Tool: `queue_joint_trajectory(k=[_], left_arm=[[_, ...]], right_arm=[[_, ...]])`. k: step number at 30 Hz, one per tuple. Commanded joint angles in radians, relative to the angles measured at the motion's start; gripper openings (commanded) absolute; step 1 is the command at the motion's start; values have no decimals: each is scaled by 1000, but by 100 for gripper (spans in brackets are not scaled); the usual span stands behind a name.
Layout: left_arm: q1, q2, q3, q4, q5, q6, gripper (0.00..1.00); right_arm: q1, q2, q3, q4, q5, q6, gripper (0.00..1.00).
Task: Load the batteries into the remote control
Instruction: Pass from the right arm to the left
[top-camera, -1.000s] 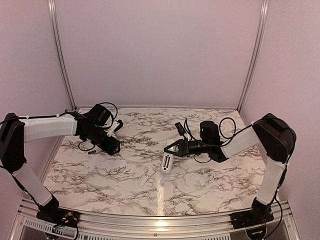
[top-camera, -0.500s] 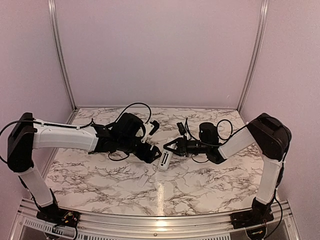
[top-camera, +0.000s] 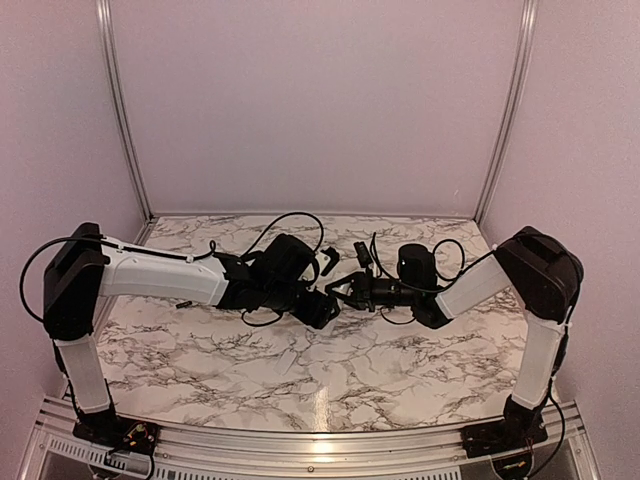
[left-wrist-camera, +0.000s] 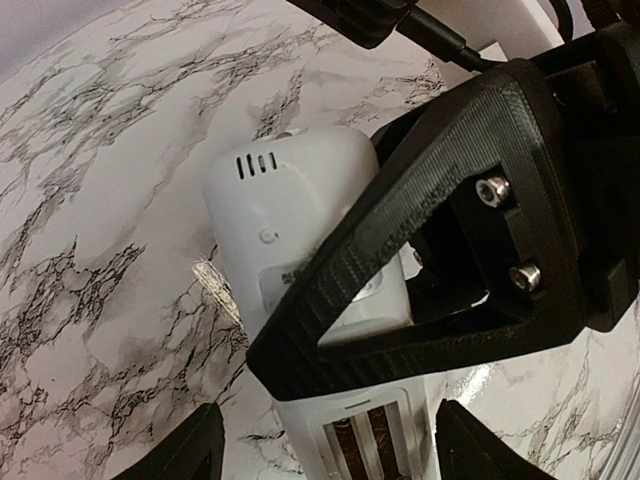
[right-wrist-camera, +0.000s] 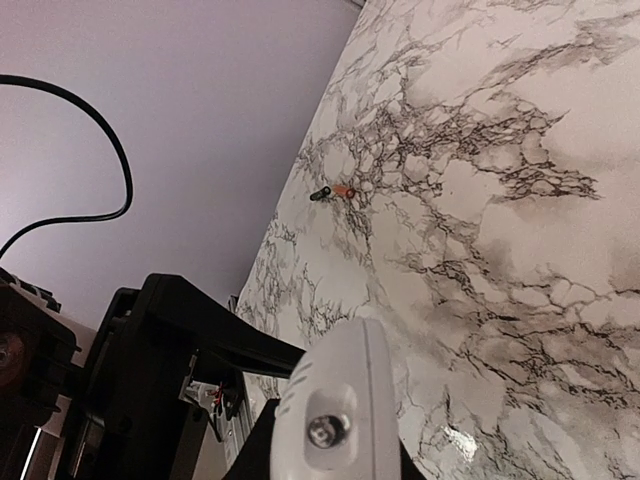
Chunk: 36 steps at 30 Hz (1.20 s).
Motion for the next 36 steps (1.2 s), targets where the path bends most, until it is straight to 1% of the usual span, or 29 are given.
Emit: queue_joint_trajectory(k=[1, 3, 6, 9, 11, 13, 17, 20, 21, 22, 23, 24, 25, 27, 30, 32, 33, 36], left_arm=[[-3, 41, 35, -35, -38, -20, 75], [-1, 48, 47, -47, -40, -20, 74], [-1, 54, 49, -53, -46, -23, 69], [0, 51, 45, -56, -55, -21, 54], [1, 57, 48, -64, -53, -17, 51], [0, 64, 51, -72, -55, -17, 52], [2, 69, 53, -71, -60, -30, 65], [4, 75, 56, -71, -61, -40, 67], [5, 77, 57, -73, -58, -40, 66], [5, 78, 57, -73, -55, -41, 63], [6, 77, 58, -73, -54, -43, 56], [7, 77, 57, -73, -51, -39, 53], [7, 76, 57, -74, -51, -35, 46], [7, 68, 56, -79, -54, -19, 36], [10, 46, 45, -86, -59, 6, 29], [13, 28, 33, -85, -44, 37, 27], [13, 22, 29, -87, -44, 51, 26], [14, 2, 8, -93, -21, 112, 26]], right_arm=[[11, -31, 21, 48, 12, 24, 0], [13, -30, 18, 50, 13, 24, 0], [13, -33, 19, 49, 12, 25, 0], [13, -35, 16, 52, 5, 32, 0], [13, -35, 15, 62, 0, 44, 0], [13, -37, 14, 73, -4, 53, 0], [14, -49, 11, 73, 0, 54, 0], [12, -56, 7, 67, 5, 49, 0], [13, -57, 8, 58, 6, 42, 0], [13, -57, 8, 54, 7, 38, 0], [13, -56, 7, 54, 4, 38, 0], [13, -54, 8, 54, 1, 40, 0], [13, -53, 9, 55, -3, 41, 1], [12, -53, 9, 48, -13, 41, 7], [4, -61, 7, 22, -34, 28, 22], [-1, -67, 5, 6, -43, 19, 32], [-2, -70, 5, -3, -47, 14, 36], [-3, -77, 7, -36, -59, -4, 40]])
